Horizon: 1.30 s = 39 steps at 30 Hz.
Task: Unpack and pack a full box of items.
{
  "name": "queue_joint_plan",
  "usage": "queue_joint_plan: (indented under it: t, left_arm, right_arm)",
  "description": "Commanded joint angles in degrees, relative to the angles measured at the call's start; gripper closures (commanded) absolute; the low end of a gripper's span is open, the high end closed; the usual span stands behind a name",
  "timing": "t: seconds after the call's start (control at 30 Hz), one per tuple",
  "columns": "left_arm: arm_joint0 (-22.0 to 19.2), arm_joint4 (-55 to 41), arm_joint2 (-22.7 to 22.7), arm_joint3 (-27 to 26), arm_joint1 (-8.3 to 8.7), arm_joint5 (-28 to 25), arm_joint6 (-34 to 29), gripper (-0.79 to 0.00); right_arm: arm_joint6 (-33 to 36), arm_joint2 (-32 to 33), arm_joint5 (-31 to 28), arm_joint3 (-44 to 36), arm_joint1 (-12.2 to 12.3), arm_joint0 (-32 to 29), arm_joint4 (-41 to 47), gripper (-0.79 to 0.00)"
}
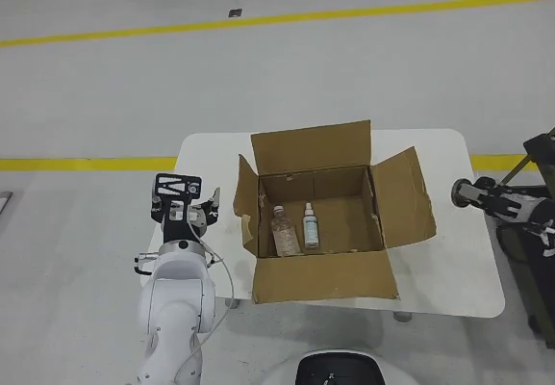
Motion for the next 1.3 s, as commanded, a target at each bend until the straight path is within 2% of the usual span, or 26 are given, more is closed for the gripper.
queue_joint_plan:
  t: [0.0, 0.13, 0.27, 0.4, 0.57, 0.83, 1.0, 1.03, 1.07, 1.13, 1.17, 1.2, 1.27]
  left_arm:
    - [0.0, 0.0, 0.0, 0.0, 0.0, 0.0, 0.0, -0.785]
    - [0.0, 0.0, 0.0, 0.0, 0.0, 0.0, 0.0, -0.785]
    - [0.0, 0.0, 0.0, 0.0, 0.0, 0.0, 0.0, -0.785]
    - [0.0, 0.0, 0.0, 0.0, 0.0, 0.0, 0.0, -0.785]
    - [0.0, 0.0, 0.0, 0.0, 0.0, 0.0, 0.0, -0.785]
    - [0.0, 0.0, 0.0, 0.0, 0.0, 0.0, 0.0, -0.785]
    - [0.0, 0.0, 0.0, 0.0, 0.0, 0.0, 0.0, -0.785]
    - [0.0, 0.0, 0.0, 0.0, 0.0, 0.0, 0.0, -0.785]
    - [0.0, 0.0, 0.0, 0.0, 0.0, 0.0, 0.0, -0.785]
    - [0.0, 0.0, 0.0, 0.0, 0.0, 0.0, 0.0, -0.785]
    - [0.0, 0.0, 0.0, 0.0, 0.0, 0.0, 0.0, -0.785]
    - [0.0, 0.0, 0.0, 0.0, 0.0, 0.0, 0.0, -0.785]
    - [0.0, 0.0, 0.0, 0.0, 0.0, 0.0, 0.0, -0.785]
  right_arm:
    - [-0.28, -5.23, 0.45, -1.17, 0.11, 2.6, -3.06, 0.0]
    - [-0.65, -16.64, 1.97, -0.21, 0.01, 9.26, -9.6, 0.0]
    - [-2.02, -30.2, 4.12, 5.2, -0.77, 16.93, -19.23, 0.0]
    - [-4.09, -43.89, 7.62, 15.97, -2.59, 24.54, -28.03, 0.0]
    - [-7.51, -56.16, 7.54, 29.85, -5.72, 31.9, -30.04, 0.0]
    - [-9.6, -65.66, 7.69, 48.34, -10.35, 38.49, -28.5, 0.0]
    - [-11.33, -69.11, 6.54, 55.46, -13.06, 41.18, -26.5, 0.0]
    - [-11.66, -69.64, 6.42, 56.49, -13.57, 41.71, -26.25, -0.083]
    - [-11.94, -70.23, 6.29, 57.54, -14.07, 42.11, -26.13, -0.12]
    - [-12.38, -71.05, 6.13, 59.45, -15.01, 42.91, -25.5, -0.145]
    - [-12.56, -71.42, 6.0, 60.33, -15.45, 43.28, -25.32, -0.182]
    - [-12.69, -71.73, 5.81, 61.16, -15.85, 43.63, -25.14, -0.265]
    - [-12.98, -72.2, 5.5, 62.56, -16.56, 44.24, -24.94, -0.317]
